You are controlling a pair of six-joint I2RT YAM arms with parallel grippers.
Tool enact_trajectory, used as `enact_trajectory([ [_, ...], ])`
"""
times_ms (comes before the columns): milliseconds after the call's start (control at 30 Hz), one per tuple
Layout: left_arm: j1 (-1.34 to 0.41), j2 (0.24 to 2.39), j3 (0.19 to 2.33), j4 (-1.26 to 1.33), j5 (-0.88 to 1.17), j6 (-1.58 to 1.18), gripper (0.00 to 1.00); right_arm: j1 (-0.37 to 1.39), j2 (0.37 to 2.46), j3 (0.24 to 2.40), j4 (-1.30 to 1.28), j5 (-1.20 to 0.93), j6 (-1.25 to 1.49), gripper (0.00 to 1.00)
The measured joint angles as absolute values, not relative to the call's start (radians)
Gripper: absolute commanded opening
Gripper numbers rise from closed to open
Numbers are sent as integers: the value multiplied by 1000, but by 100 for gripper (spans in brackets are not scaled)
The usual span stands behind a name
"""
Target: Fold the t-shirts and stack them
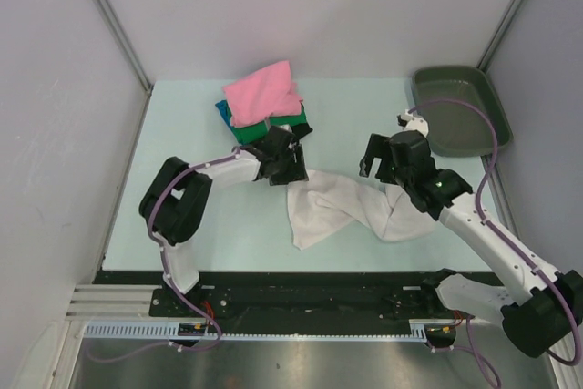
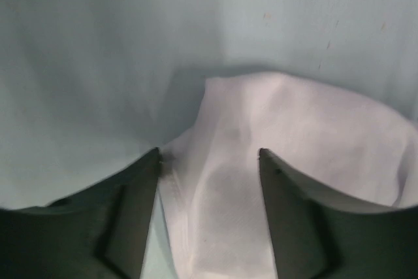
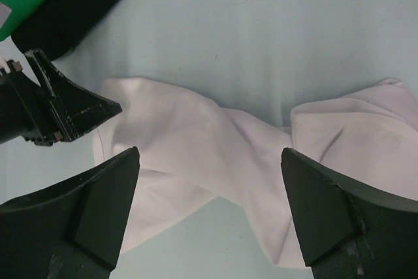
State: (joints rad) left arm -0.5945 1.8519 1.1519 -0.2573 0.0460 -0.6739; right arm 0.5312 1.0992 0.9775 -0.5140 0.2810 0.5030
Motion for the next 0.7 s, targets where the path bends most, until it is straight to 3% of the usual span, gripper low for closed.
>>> enact_trajectory([
  [67,-599,1879,1185,-248,38,-673,41,519,1066,958,-515,273,500,94],
  [133,-603,1909,1202,-246,36,-675,1,506,1043,937,-519,265,499,94],
  [433,-620,1854,1198,-290,25,-670,0,451,958,857,-561,238,496,94],
  [700,-622,1316,1261,-388,22,-624,0,395,892,823,-570,271,500,93],
])
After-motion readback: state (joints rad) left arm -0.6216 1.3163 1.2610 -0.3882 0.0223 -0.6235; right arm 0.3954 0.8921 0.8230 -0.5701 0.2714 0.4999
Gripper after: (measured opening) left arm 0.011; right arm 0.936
